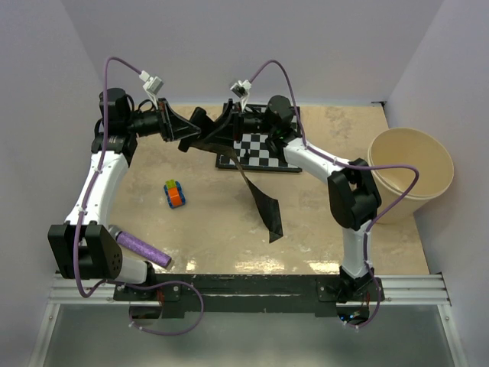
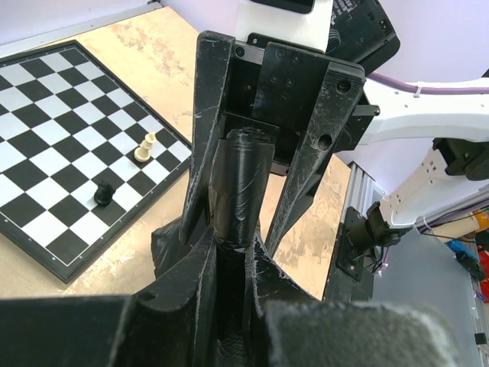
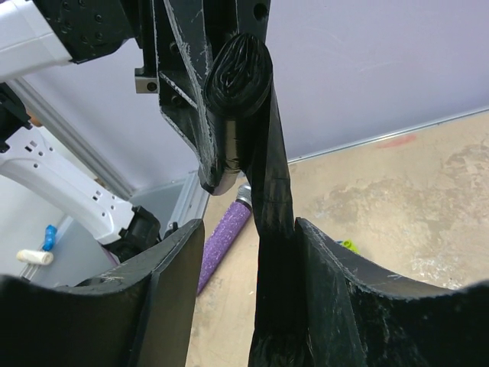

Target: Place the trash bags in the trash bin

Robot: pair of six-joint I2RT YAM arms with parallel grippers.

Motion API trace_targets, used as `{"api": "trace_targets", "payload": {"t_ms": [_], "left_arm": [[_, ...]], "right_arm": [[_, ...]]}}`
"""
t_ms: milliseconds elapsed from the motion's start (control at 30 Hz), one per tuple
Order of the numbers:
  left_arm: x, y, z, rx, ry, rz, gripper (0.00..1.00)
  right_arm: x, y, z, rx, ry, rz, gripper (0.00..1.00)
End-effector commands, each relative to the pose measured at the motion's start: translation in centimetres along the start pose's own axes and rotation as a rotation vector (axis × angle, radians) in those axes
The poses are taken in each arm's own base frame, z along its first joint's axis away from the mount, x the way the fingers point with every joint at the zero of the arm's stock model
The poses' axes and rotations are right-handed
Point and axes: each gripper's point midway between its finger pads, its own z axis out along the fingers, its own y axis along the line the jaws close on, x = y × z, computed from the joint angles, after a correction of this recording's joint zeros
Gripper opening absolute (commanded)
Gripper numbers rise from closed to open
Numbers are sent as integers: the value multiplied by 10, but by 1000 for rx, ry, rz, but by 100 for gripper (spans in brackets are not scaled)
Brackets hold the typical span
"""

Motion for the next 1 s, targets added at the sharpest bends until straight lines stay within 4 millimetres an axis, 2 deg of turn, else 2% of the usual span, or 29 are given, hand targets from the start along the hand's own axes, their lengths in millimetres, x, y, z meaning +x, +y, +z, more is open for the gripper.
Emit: {"api": "trace_targets", "payload": {"t_ms": [0,333,567,733,967], "left_arm": [[-21,-16,-5,19,-34,75,0],[-21,-15,-4,26,-38,64,0],[-18,-13,-4,25,-35,57,0],[-15,-10,-3,22,-31,48,0],[-15,-6,-2,18,-30,43,0]], "right_arm": [[-18,7,2,-8,-52,-27,55],[-15,0,12,-2,-51,-19,55],[-15,-3,15,-2,-54,-15,48],[-20,1,16,-14,-67,-10,51],[-23,5,17,-31,-68,-21,48]]}}
